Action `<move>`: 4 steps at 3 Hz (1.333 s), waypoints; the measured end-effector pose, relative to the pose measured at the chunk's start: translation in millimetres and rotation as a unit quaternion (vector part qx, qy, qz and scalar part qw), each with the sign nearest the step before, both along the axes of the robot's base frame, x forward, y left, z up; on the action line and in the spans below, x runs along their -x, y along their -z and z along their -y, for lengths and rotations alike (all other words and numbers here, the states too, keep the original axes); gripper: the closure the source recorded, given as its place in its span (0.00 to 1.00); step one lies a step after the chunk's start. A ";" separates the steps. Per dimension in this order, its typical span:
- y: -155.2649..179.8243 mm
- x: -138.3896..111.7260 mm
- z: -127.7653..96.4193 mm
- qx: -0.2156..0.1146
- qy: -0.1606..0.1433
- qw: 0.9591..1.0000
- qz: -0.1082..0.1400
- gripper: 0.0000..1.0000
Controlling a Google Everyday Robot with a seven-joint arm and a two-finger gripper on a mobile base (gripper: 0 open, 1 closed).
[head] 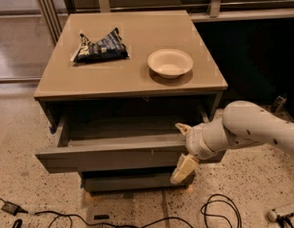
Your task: Open top drawer
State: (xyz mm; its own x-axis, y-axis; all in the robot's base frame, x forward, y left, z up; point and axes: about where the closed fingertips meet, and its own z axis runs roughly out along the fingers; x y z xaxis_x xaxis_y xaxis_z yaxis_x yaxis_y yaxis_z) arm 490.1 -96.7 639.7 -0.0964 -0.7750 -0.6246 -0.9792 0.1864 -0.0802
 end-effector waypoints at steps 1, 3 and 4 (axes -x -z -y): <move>0.0 0.0 0.0 0.000 0.000 1.000 0.000 0.00; -4.8 -0.4 0.0 0.000 0.000 1.000 0.000 0.42; -11.9 15.2 10.6 0.003 0.002 1.000 0.009 0.65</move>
Offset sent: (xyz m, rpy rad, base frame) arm 0.0000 0.0000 0.0000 0.0000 0.0000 0.0000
